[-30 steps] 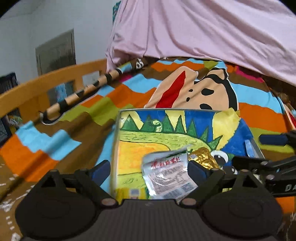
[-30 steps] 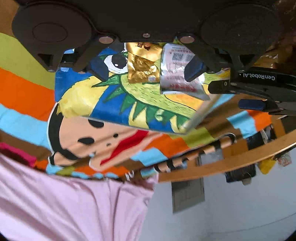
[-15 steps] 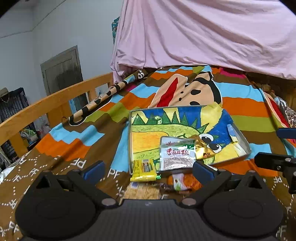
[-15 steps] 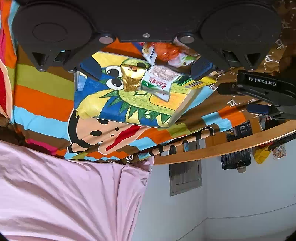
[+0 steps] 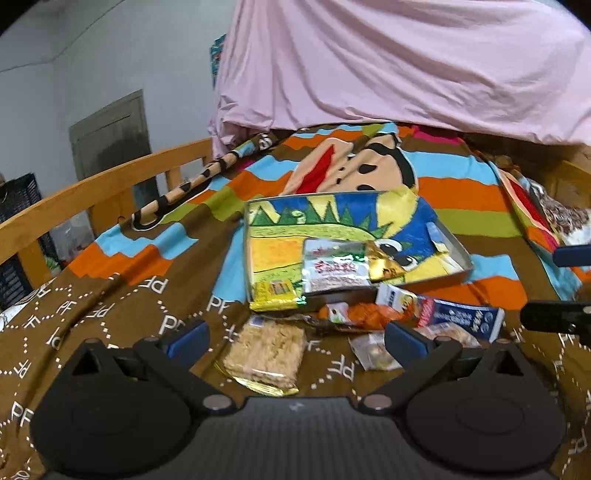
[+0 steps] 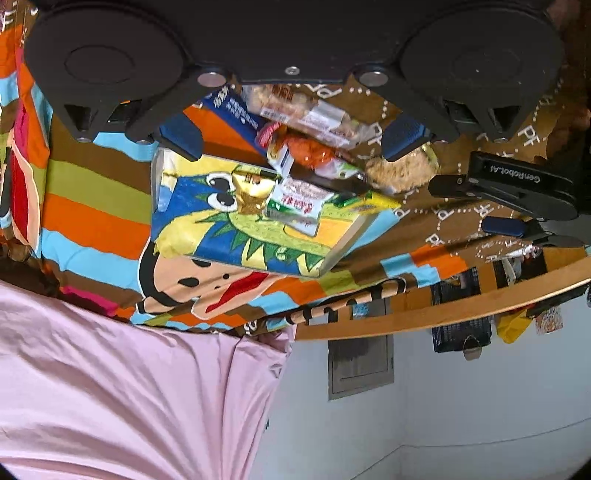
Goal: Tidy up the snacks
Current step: 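Withdraw both tools from the tray toward the remaining snacks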
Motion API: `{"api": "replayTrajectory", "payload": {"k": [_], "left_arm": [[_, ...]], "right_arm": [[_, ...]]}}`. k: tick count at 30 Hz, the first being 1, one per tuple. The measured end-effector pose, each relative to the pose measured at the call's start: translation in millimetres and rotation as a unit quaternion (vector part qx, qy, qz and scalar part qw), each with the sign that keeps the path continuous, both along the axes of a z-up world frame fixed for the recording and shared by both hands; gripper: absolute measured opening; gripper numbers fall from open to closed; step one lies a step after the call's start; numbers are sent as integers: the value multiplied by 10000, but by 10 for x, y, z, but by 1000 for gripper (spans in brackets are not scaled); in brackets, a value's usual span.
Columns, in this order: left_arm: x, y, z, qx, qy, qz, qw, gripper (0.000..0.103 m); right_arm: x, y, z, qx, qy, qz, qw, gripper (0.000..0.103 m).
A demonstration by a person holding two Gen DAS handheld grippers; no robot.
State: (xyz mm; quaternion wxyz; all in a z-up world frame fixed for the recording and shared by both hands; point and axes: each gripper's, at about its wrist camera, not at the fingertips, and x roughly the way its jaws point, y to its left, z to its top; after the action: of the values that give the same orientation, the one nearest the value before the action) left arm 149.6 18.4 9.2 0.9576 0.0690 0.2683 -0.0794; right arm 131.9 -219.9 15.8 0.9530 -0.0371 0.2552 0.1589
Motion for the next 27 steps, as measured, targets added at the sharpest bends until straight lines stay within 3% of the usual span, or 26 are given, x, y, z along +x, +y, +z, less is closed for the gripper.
{"api": "replayTrajectory", "payload": {"k": [19,27], "left_arm": [[-21,-246,-322,321,294,-443,9981,103],[144,-369,-384,384,307,-990,9939,103]], "right_arm": [[78,-133,-409,-86,259,20,9996,102],[208,-248,-511,-189,261,-198,9993,102]]}}
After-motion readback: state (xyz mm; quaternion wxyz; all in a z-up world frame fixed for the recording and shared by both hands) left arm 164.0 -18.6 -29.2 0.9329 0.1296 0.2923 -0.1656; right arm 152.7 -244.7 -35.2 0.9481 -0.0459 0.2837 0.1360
